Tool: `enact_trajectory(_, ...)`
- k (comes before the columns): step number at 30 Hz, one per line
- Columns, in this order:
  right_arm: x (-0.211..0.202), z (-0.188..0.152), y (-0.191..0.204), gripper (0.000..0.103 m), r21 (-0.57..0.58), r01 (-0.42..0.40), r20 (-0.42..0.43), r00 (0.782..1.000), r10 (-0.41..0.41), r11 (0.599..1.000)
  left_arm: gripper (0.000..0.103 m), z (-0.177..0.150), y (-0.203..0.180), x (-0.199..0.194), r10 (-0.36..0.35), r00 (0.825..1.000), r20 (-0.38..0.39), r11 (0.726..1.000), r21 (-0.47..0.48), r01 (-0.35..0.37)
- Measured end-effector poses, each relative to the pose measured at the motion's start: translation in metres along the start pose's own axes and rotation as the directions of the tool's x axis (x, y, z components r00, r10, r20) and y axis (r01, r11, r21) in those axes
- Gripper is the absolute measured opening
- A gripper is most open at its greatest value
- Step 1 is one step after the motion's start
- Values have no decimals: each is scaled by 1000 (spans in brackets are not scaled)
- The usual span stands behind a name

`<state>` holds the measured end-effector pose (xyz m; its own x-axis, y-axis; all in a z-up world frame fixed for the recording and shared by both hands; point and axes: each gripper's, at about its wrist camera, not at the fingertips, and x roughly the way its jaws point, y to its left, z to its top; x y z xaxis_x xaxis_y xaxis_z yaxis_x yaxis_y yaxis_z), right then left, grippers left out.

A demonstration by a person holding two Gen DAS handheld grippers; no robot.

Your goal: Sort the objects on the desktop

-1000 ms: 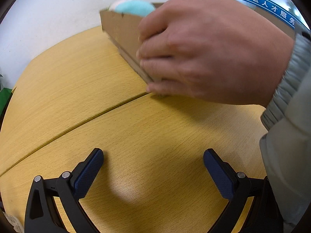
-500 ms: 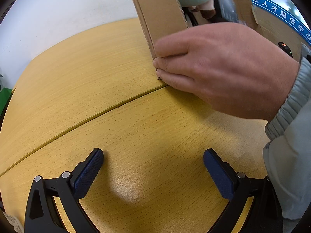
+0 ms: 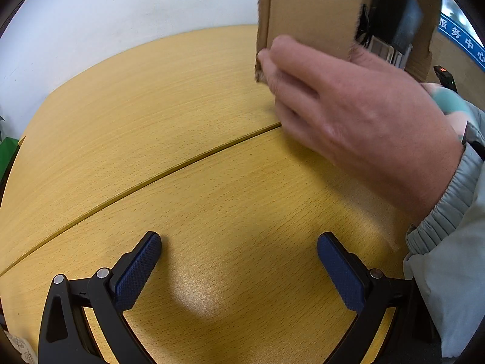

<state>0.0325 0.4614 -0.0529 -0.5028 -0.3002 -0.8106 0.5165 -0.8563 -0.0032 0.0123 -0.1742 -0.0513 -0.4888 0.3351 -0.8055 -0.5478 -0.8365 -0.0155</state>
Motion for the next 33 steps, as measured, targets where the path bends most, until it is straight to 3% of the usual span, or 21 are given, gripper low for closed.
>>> enact_trajectory(33,-6,1,-4,103,0,1,0,1000,-1,1000,103,2,7,-15,-2,1000,0,1000,0,2)
